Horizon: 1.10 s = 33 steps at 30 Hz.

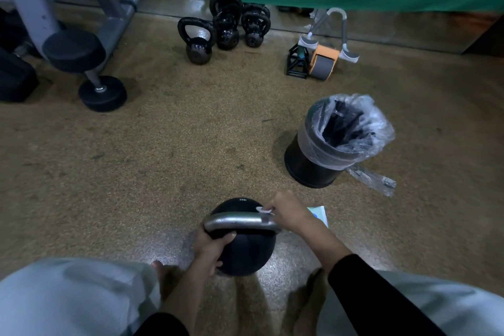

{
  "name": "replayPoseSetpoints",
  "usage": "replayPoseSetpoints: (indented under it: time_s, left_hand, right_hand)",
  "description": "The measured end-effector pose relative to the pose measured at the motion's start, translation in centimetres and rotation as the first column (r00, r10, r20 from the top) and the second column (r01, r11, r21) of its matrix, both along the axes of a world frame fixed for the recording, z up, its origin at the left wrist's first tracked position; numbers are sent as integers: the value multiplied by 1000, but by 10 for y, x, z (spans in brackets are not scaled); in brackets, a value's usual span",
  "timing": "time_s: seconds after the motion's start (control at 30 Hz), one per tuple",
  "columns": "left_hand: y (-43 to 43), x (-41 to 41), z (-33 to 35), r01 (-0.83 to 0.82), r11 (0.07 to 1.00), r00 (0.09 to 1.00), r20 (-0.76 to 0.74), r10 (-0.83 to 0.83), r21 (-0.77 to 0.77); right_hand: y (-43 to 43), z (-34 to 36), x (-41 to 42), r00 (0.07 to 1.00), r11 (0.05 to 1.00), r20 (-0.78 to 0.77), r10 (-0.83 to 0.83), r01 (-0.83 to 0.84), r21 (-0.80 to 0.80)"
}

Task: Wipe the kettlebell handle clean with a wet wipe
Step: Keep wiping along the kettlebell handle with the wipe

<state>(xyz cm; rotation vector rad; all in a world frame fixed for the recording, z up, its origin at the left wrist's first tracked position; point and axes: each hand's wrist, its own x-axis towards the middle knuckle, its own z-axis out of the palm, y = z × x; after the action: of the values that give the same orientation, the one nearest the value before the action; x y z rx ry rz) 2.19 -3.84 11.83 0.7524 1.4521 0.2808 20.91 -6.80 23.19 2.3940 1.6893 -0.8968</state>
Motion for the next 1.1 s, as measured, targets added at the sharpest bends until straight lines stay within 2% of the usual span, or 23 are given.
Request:
replayPoseSetpoints:
  time_s: [0.13,0.27,0.37,0.53,0.73,0.8,0.93,1.1]
  left_hand:
    - [1,2,0,-3,1000,1000,-6,3,-3]
    - [0,2,-2,-8,1000,1000,-3,8,-11]
    - [1,1,-4,-6,1000,1000,6,6,-15]
    - [1,0,-5,-4,1000,1000,-18,3,-9]
    - [0,2,-3,17,1000,999,-38,-17,6]
    - [1,2,0,28,999,998,-62,-27,17]
    - [1,2,0,26,999,997,-68,-25,22]
    - [-1,3,-1,18,1000,997,-70,-17,10]
  right_hand:
    - [6,6,0,1000,997,-4,-3,3,-81]
    - [11,2,-10,999,999,-30,-32,31,-36]
    - [3,1,-5,1000,1000,8,-6,6,26]
    - [2,-1,-2,1000,999,28,7,-5,-45]
    - [-6,-5,-6,1000,998,5,-11,11,61]
    - [-13,-4,-2,998,993,-9,-69,70,96]
    - [-5,-8,-4,992,992,7,-125,125,11]
    - [-5,-13,-25,994,993,49,-97,93,76]
